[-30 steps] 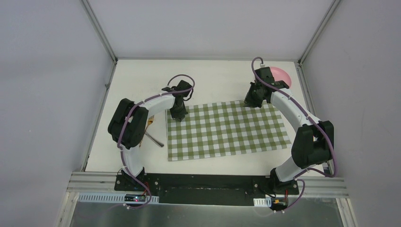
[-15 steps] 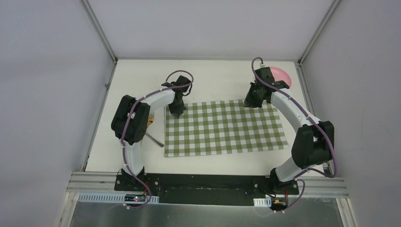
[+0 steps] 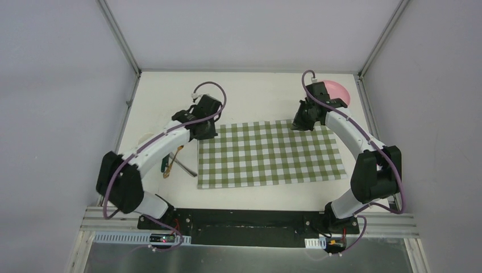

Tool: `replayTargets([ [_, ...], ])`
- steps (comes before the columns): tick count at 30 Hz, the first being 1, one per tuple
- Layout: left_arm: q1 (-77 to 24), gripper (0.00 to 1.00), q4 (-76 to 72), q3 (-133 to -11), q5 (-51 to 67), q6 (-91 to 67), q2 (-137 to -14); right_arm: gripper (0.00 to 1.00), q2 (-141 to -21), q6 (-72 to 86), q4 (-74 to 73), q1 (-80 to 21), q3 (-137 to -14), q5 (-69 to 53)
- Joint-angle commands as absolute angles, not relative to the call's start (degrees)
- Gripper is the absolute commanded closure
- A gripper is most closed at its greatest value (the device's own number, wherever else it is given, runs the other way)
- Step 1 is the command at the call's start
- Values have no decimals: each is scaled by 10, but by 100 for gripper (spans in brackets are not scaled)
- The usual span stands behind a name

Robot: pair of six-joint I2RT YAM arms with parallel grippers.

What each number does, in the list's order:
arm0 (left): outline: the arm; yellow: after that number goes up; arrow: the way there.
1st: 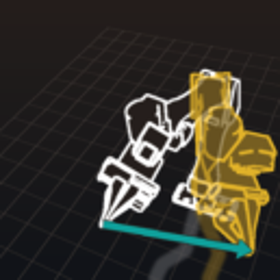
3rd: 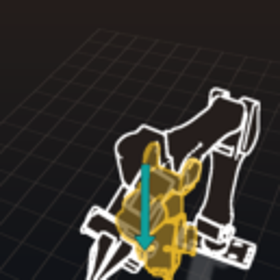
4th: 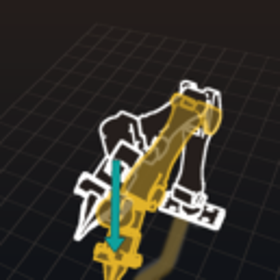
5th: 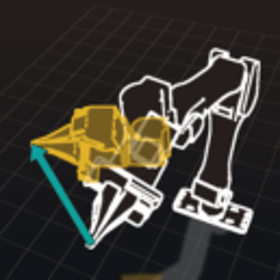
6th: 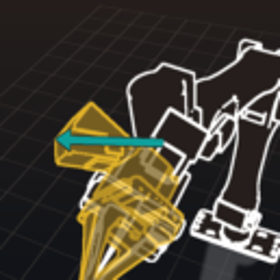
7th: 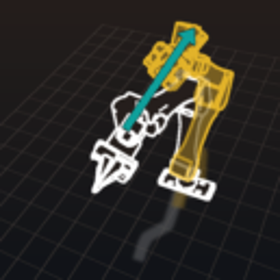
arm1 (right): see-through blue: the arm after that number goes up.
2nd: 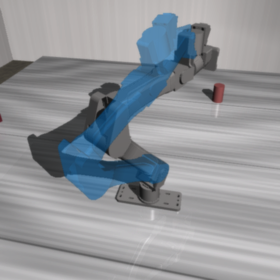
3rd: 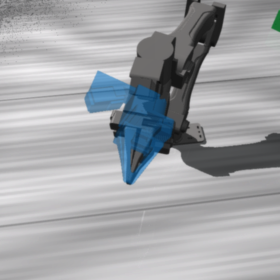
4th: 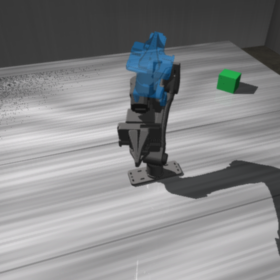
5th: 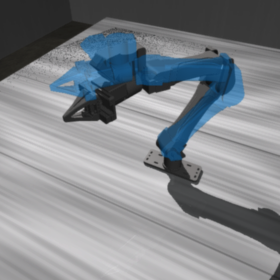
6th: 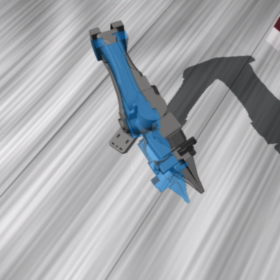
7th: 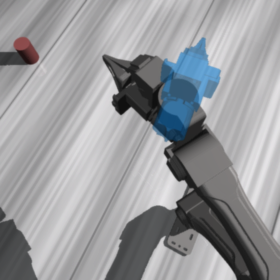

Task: Set the dinner table for one person
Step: Pick up the fork from the corner of the board.

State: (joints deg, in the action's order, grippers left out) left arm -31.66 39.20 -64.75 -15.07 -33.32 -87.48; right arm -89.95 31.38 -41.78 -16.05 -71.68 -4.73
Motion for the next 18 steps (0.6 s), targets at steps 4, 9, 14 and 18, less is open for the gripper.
replayTargets([
  [4,-315,99,426,-663,-249,-292,-808,91,-853,314,-366,-165,-691,-92],
  [9,-315,100,425,-660,-282,-282,-813,85,-847,316,-350,-180,-683,-107],
  [14,-308,100,439,-684,-319,-281,-865,85,-840,313,-354,-192,-673,-105],
  [18,-299,100,457,-703,-348,-287,-904,85,-831,316,-350,-198,-659,-104],
])
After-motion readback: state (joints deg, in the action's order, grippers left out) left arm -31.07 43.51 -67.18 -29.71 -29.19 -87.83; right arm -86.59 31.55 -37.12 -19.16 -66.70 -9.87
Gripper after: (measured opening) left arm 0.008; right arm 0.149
